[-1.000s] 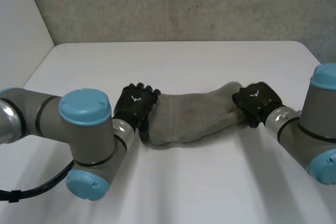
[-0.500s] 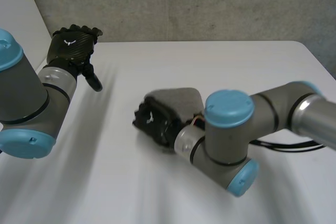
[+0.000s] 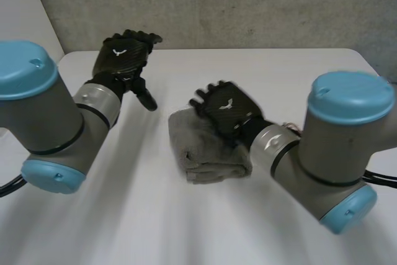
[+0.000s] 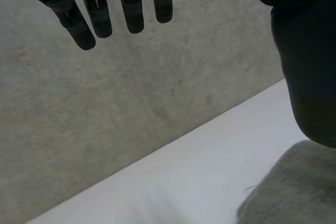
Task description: Fold the towel.
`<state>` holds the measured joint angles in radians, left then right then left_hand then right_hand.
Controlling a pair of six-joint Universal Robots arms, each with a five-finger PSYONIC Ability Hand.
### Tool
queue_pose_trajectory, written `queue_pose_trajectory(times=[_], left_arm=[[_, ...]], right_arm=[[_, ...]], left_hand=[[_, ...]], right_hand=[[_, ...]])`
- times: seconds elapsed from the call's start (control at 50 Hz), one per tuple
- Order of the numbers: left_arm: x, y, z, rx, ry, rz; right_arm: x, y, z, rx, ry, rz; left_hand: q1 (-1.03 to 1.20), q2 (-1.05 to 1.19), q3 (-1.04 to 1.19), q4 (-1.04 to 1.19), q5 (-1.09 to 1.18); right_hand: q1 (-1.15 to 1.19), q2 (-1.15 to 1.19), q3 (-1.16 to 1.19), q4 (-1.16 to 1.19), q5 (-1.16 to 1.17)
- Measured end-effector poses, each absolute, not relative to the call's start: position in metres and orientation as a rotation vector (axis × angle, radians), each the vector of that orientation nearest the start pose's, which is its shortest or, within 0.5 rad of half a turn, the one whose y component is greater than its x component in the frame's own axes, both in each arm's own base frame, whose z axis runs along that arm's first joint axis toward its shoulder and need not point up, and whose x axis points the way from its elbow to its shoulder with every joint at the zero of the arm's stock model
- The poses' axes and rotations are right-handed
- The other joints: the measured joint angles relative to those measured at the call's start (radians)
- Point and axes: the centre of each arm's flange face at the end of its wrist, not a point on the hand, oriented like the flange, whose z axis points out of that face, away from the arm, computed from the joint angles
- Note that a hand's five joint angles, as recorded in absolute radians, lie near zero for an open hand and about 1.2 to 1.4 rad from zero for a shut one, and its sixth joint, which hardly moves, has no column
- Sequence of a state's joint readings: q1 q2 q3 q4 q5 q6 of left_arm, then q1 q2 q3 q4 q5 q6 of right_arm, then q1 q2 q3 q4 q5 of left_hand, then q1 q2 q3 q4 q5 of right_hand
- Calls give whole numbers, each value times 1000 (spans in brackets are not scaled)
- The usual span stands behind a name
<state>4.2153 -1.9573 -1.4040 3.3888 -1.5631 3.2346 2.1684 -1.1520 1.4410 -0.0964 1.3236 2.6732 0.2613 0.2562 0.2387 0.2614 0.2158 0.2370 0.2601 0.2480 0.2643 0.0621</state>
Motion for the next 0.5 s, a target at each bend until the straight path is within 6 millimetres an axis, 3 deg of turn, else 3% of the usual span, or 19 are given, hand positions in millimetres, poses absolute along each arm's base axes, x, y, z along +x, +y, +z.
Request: queue_pose_trajectory(times=[0.1, 0.22, 0.3, 0.38, 0.5], left_arm=[[-317, -279, 237, 700, 2406, -2446], [-333, -271, 203, 724, 2552, -2356], [-342, -266, 177, 770, 2621, -2267], [-347, -261, 149, 818, 2674, -2166], [-349, -261, 127, 849, 2698, -2084]], right_arm=[[321, -248, 217, -1105, 1910, -1802], [308, -276, 214, -900, 1994, -1758], [310, -284, 199, -870, 2036, -1680], [315, -289, 171, -883, 2085, -1559], [320, -291, 138, -908, 2131, -1454]], left_hand=[[0, 0, 0, 0, 0], [0, 0, 0, 0, 0], [0, 0, 0, 0, 0], [0, 0, 0, 0, 0], [0, 0, 0, 0, 0]], right_hand=[[-4, 0, 0, 0, 0], [-4, 0, 0, 0, 0], [-4, 0, 0, 0, 0], [-4, 0, 0, 0, 0], [-4, 0, 0, 0, 0]])
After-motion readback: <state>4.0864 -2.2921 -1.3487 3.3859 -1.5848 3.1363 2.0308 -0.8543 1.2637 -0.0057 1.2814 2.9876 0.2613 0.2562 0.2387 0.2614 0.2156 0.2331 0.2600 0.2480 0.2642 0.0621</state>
